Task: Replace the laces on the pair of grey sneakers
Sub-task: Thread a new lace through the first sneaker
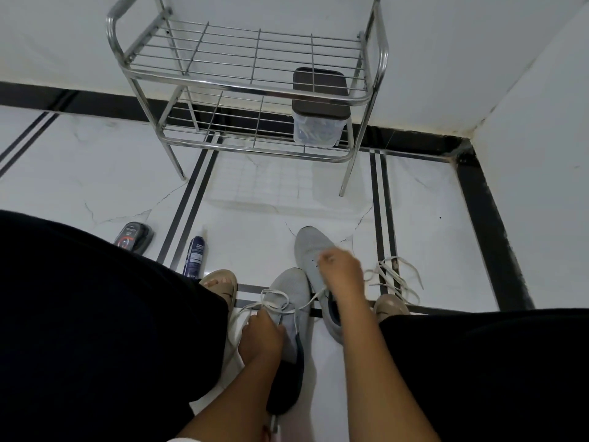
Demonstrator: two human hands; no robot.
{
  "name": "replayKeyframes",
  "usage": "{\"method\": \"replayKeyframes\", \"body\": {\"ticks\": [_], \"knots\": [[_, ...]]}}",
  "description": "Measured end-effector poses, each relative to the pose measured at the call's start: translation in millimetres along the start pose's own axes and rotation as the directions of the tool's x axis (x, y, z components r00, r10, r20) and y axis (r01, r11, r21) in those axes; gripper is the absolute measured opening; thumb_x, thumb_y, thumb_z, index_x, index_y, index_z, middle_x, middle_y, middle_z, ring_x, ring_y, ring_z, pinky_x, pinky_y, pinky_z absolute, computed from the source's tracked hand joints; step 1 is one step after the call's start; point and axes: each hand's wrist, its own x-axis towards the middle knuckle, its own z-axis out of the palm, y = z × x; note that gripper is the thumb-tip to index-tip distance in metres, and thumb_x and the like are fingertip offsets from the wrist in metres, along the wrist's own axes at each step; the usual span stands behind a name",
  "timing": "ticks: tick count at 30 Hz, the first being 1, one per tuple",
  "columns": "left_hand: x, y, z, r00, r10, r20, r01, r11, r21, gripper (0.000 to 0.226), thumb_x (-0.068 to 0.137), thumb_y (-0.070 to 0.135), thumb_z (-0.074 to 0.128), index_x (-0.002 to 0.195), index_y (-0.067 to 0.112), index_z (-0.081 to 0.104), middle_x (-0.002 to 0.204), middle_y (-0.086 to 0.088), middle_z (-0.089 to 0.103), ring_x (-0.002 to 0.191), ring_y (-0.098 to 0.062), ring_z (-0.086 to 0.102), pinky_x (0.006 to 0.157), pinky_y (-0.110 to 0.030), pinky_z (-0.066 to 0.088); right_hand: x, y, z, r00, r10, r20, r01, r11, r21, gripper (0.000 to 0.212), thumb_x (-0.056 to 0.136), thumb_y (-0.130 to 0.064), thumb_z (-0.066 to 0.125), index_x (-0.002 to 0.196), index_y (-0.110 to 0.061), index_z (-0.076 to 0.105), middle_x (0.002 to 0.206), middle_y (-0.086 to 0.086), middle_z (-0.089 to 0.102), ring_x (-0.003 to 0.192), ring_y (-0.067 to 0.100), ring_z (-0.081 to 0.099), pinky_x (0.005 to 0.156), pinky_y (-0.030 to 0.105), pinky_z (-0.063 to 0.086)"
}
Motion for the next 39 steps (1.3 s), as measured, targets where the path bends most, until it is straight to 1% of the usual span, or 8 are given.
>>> {"method": "replayKeyframes", "body": {"ticks": [3, 7, 11, 16, 20, 23, 26, 39], "knots": [[2.2, 0.6, -0.9, 1.000, -0.013, 0.014, 0.013, 1.000, -0.001, 0.043, 0.088, 0.040, 0.055, 0.124, 0.019, 0.050, 0.125, -0.003, 0.055, 0.116, -0.022, 0.056, 0.091, -0.032, 0.046, -18.1, 28.6, 64.0, 0.961, 0.010, 0.277, 0.098, 0.922, -0.374, 0.032, 0.092, -0.009, 0.045, 0.117, -0.019, 0.063, 0.124, 0.007, 0.061, 0.111, 0.028, 0.059, 0.084, 0.033, 0.048], [5.0, -0.9, 0.3, 1.000, -0.021, 0.012, 0.021, 1.000, 0.006, 0.038, 0.090, 0.038, 0.053, 0.123, 0.020, 0.053, 0.125, -0.002, 0.057, 0.116, -0.021, 0.056, 0.092, -0.032, 0.046, -28.6, 53.1, 82.5, 0.974, 0.065, 0.216, 0.031, 0.911, -0.412, 0.027, 0.097, -0.016, 0.041, 0.111, -0.015, 0.065, 0.117, 0.009, 0.063, 0.106, 0.028, 0.062, 0.081, 0.035, 0.050], [7.3, -2.2, -1.8, 0.999, -0.050, -0.003, 0.050, 0.999, -0.003, 0.033, 0.095, 0.032, 0.044, 0.123, 0.019, 0.053, 0.124, -0.003, 0.059, 0.115, -0.021, 0.057, 0.090, -0.032, 0.046, -18.5, 45.3, 57.5, 0.956, 0.220, -0.193, -0.242, 0.965, -0.100, 0.028, 0.095, -0.020, 0.043, 0.098, -0.010, 0.070, 0.102, 0.014, 0.067, 0.093, 0.033, 0.063, 0.071, 0.033, 0.049], [6.3, -2.0, -3.0, 0.997, -0.076, -0.004, 0.076, 0.997, -0.024, 0.036, 0.095, 0.038, 0.039, 0.122, 0.017, 0.053, 0.125, -0.005, 0.058, 0.114, -0.023, 0.057, 0.090, -0.032, 0.046, 0.8, 54.8, 12.1, 0.675, 0.544, -0.498, -0.319, 0.824, 0.468, 0.027, 0.092, -0.009, 0.045, 0.105, -0.007, 0.069, 0.111, 0.017, 0.066, 0.097, 0.037, 0.061, 0.076, 0.039, 0.048], [6.6, -0.7, -7.3, 0.997, -0.065, -0.034, 0.061, 0.993, -0.102, 0.037, 0.095, 0.043, 0.039, 0.119, 0.016, 0.049, 0.120, -0.008, 0.060, 0.109, -0.027, 0.058, 0.085, -0.034, 0.045, -21.3, 40.2, 34.0, 0.888, 0.098, -0.449, -0.151, 0.985, -0.085, 0.043, 0.091, -0.007, 0.049, 0.132, -0.020, 0.052, 0.141, 0.006, 0.042, 0.097, 0.035, 0.062, 0.067, 0.036, 0.048], [17.5, -1.8, -11.2, 0.999, -0.004, -0.053, -0.003, 0.992, -0.127, 0.027, 0.097, 0.033, 0.039, 0.117, 0.023, 0.053, 0.118, -0.006, 0.061, 0.102, -0.023, 0.055, 0.078, -0.026, 0.039, -27.0, 32.4, 70.6, 0.974, -0.225, 0.023, 0.220, 0.919, -0.328, 0.036, 0.091, -0.010, 0.047, 0.124, -0.021, 0.057, 0.134, 0.002, 0.048, 0.102, 0.030, 0.061, 0.075, 0.035, 0.049], [29.8, -3.3, -12.8, 0.999, 0.039, 0.000, -0.039, 0.998, -0.052, 0.021, 0.096, 0.024, 0.040, 0.108, 0.024, 0.058, 0.113, -0.008, 0.064, 0.099, -0.025, 0.056, 0.074, -0.025, 0.035, -28.5, 46.7, 91.4, 0.959, -0.151, 0.238, 0.239, 0.885, -0.399, 0.022, 0.097, -0.023, 0.043, 0.110, -0.019, 0.060, 0.119, 0.005, 0.056, 0.104, 0.027, 0.060, 0.079, 0.034, 0.048], [36.2, -1.4, -7.5, 0.998, 0.061, 0.020, -0.060, 0.998, -0.029, 0.022, 0.097, 0.012, 0.039, 0.111, 0.013, 0.055, 0.106, -0.013, 0.065, 0.098, -0.032, 0.062, 0.079, -0.033, 0.047, -34.0, 59.2, 91.5, 0.991, 0.125, 0.043, -0.110, 0.962, -0.251, 0.018, 0.095, -0.020, 0.046, 0.097, -0.014, 0.064, 0.111, 0.008, 0.060, 0.095, 0.032, 0.062, 0.074, 0.035, 0.049]]}}
